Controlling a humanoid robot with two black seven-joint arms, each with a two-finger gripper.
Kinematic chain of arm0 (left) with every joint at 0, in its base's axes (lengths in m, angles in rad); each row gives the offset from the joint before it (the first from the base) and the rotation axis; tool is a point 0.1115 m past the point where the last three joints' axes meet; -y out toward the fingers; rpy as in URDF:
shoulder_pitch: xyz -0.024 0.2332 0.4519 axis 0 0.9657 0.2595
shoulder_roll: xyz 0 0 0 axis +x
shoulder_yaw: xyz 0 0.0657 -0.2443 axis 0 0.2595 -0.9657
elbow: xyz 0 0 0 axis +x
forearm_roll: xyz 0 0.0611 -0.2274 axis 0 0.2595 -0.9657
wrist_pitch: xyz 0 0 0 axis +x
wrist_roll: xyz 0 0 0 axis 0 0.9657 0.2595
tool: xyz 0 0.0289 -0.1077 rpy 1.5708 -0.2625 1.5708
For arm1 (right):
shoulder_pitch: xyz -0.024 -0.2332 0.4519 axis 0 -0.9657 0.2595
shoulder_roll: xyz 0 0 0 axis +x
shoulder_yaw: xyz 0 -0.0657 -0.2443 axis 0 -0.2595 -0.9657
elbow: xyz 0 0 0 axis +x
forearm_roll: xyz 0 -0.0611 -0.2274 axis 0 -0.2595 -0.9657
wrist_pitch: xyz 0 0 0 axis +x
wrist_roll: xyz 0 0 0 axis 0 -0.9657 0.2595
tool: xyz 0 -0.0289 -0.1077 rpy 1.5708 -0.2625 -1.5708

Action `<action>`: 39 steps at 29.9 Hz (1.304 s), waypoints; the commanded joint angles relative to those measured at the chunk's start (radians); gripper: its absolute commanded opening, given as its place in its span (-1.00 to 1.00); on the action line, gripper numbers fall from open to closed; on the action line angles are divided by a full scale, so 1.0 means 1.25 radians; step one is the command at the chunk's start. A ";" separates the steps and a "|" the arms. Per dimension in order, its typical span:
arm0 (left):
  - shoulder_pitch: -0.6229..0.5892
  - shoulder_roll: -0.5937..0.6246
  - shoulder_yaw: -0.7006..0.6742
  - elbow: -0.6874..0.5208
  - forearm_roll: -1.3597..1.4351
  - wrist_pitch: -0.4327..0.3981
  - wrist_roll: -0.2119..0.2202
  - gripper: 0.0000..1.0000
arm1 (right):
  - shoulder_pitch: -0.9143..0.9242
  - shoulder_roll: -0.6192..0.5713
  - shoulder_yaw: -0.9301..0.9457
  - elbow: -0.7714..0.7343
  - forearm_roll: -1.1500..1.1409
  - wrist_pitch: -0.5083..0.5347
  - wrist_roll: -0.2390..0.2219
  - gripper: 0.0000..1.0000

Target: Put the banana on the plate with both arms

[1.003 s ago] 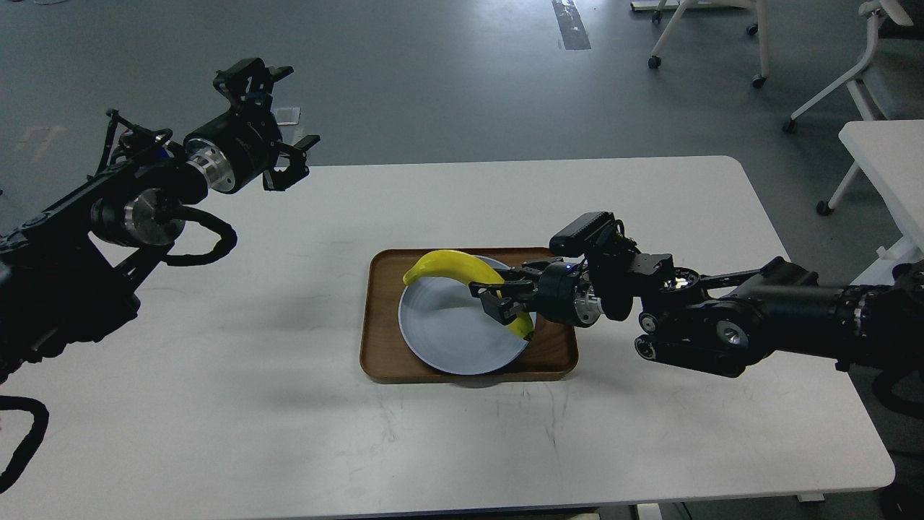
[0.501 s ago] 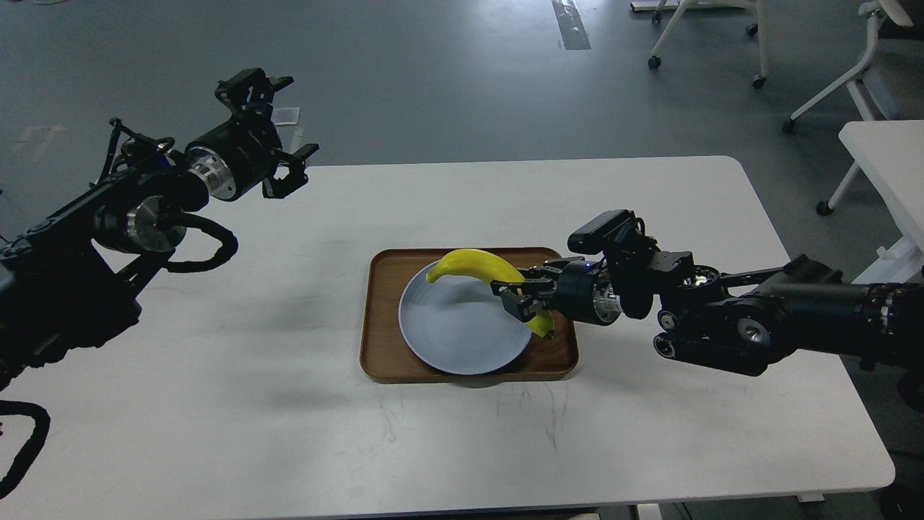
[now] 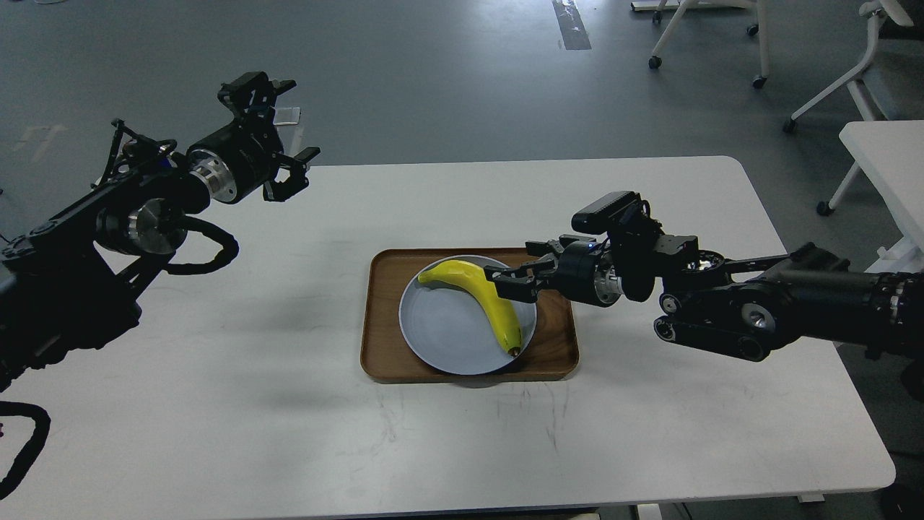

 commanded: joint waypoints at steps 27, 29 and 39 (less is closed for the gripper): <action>0.147 -0.096 -0.210 -0.020 -0.048 -0.086 -0.035 0.96 | -0.242 -0.078 0.685 -0.014 1.083 0.146 -0.054 0.95; 0.151 -0.096 -0.210 -0.020 -0.048 -0.086 -0.035 0.96 | -0.245 -0.078 0.685 -0.013 1.085 0.146 -0.054 0.95; 0.161 -0.093 -0.221 -0.020 -0.049 -0.086 -0.037 0.96 | -0.280 -0.073 0.713 0.004 1.091 0.146 -0.056 0.98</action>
